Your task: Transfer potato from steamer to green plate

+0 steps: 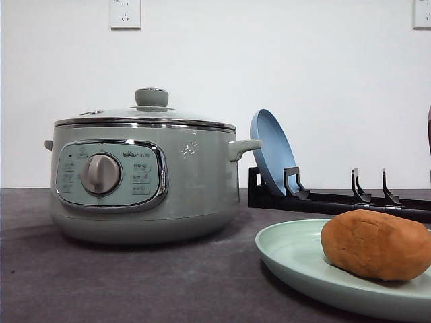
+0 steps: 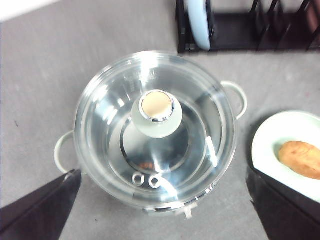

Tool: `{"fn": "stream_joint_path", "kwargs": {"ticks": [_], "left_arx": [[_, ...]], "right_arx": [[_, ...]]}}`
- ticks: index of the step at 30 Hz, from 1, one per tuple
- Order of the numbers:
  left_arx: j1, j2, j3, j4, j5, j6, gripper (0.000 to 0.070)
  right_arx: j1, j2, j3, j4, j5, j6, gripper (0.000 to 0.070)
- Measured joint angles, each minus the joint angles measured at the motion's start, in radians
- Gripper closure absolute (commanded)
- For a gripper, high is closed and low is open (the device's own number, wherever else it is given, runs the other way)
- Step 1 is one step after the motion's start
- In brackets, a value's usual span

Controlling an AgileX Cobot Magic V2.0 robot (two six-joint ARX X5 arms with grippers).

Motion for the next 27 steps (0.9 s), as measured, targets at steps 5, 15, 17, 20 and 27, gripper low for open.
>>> {"fn": "stream_joint_path", "kwargs": {"ticks": [5, 15, 17, 20, 27], "left_arx": [[0.0, -0.24, -0.269, 0.132, 0.0, -0.003, 0.0], [-0.001, -0.606, -0.628, 0.251, 0.047, -0.066, 0.0], [0.0, -0.657, -0.659, 0.255, 0.047, -0.082, 0.0], [-0.001, -0.689, -0.665, 0.262, 0.047, -0.095, 0.0], [-0.001, -0.686, -0.667, 0.265, 0.047, -0.1, 0.0]], "right_arx": [[0.0, 0.0, 0.0, 0.0, 0.0, -0.007, 0.0], [0.0, 0.0, 0.0, -0.018, 0.0, -0.019, 0.0], [0.0, 0.0, 0.0, -0.018, 0.0, -0.023, 0.0], [0.0, 0.0, 0.0, -0.018, 0.0, -0.034, 0.0], [0.0, 0.0, 0.0, -0.018, 0.0, -0.037, 0.0]]}}
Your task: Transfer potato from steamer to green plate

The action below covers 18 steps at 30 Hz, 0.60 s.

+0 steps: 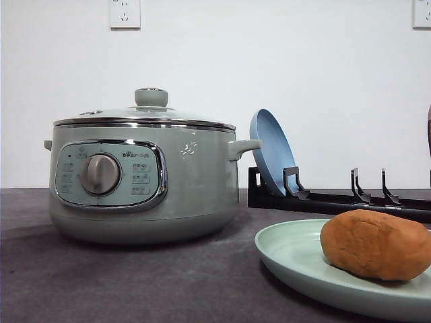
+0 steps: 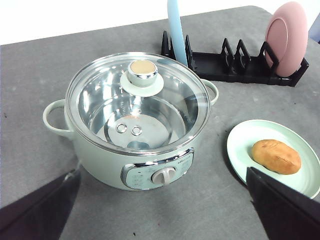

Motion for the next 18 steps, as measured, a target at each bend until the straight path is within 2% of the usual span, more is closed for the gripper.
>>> {"fn": "stream_joint_path", "kwargs": {"ticks": [2, 3, 4, 5, 6, 7, 8, 18], "left_arx": [[0.0, 0.002, 0.0, 0.0, 0.0, 0.0, 0.0002], [0.0, 0.002, 0.0, 0.0, 0.0, 0.0, 0.0091], [0.0, 0.002, 0.0, 0.0, 0.0, 0.0, 0.0267], [0.0, 0.002, 0.0, 0.0, 0.0, 0.0, 0.0536], [0.0, 0.002, 0.0, -0.001, 0.0, 0.0, 0.0621], [0.0, 0.002, 0.0, -0.004, 0.0, 0.0, 0.0677], [0.0, 0.002, 0.0, -0.008, 0.0, 0.0, 0.07], [0.0, 0.002, 0.0, -0.005, 0.0, 0.0, 0.07]], "right_arx": [[0.0, 0.0, 0.0, 0.0, 0.0, 0.0, 0.0], [0.0, 0.0, 0.0, 0.001, 0.0, -0.001, 0.0], [0.0, 0.0, 0.0, 0.001, 0.0, -0.002, 0.0087], [0.0, 0.0, 0.0, 0.0, 0.0, -0.003, 0.0274], [0.0, 0.0, 0.0, 0.0, 0.0, -0.003, 0.0522], [0.0, 0.0, 0.0, 0.0, 0.0, -0.004, 0.0662], [0.0, 0.0, 0.0, 0.0, 0.0, -0.007, 0.0684], [0.0, 0.001, 0.0, 0.001, 0.0, -0.014, 0.0682]]}}
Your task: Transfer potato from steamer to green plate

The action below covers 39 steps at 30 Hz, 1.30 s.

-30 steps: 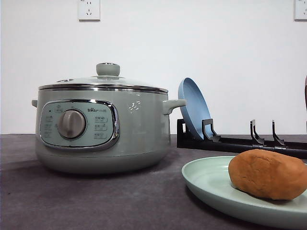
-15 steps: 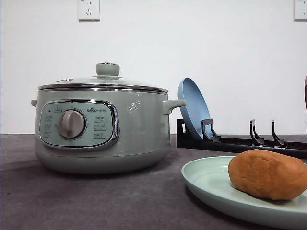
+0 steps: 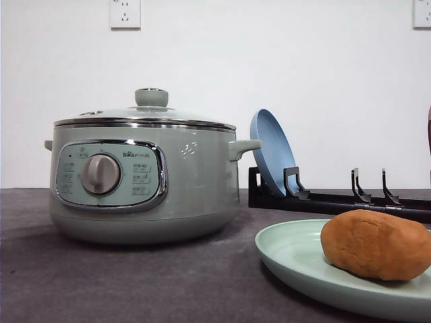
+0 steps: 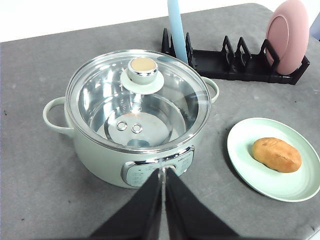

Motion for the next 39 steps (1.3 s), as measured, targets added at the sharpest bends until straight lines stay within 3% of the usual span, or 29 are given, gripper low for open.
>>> {"fn": "stream_joint_path", "kwargs": {"ticks": [17, 21, 28, 31, 34, 39], "left_arx": [[0.006, -0.012, -0.011, 0.016, 0.002, 0.0, 0.07], [0.037, -0.065, -0.146, 0.205, 0.003, 0.0, 0.07], [0.147, -0.244, -0.61, 0.773, 0.002, 0.017, 0.07], [0.197, -0.338, -0.777, 0.934, -0.01, 0.021, 0.07], [0.241, -0.419, -0.902, 0.967, -0.057, 0.015, 0.07], [0.293, -0.527, -1.016, 0.883, -0.15, -0.028, 0.07]], "right_arx": [[0.0, 0.0, 0.0, 0.0, 0.0, 0.0, 0.0682], [0.0, 0.0, 0.0, 0.0, 0.0, 0.0, 0.0682], [0.0, 0.0, 0.0, 0.0, 0.0, 0.0, 0.0682], [0.0, 0.0, 0.0, 0.0, 0.0, 0.0, 0.0682], [0.0, 0.0, 0.0, 0.0, 0.0, 0.0, 0.0682], [0.0, 0.0, 0.0, 0.0, 0.0, 0.0, 0.0682]]}}
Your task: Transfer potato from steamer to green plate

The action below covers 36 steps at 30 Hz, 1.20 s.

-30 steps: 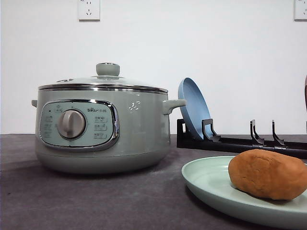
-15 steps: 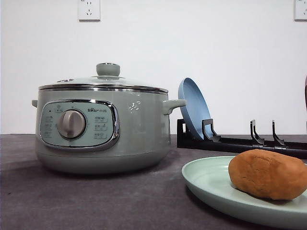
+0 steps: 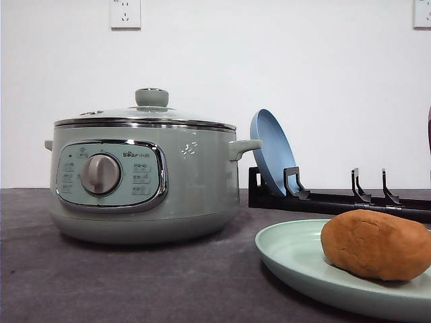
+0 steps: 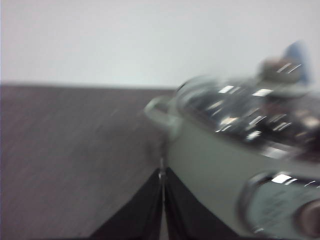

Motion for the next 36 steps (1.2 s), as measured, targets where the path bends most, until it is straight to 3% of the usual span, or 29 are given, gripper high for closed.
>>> {"fn": "stream_joint_path", "kwargs": {"ticks": [13, 19, 25, 36], "left_arx": [[0.181, -0.068, -0.035, -0.088, -0.009, -0.022, 0.07], [0.183, -0.067, -0.035, -0.127, -0.002, -0.018, 0.07], [0.183, -0.067, -0.035, -0.127, -0.002, 0.032, 0.07], [0.183, -0.067, -0.035, -0.127, 0.004, 0.01, 0.07]], "right_arx": [[0.0, 0.0, 0.0, 0.0, 0.0, 0.0, 0.0682], [0.0, 0.0, 0.0, 0.0, 0.0, 0.0, 0.0682], [0.0, 0.0, 0.0, 0.004, 0.0, 0.0, 0.0682], [0.0, 0.0, 0.0, 0.023, 0.0, 0.0, 0.0682]]}}
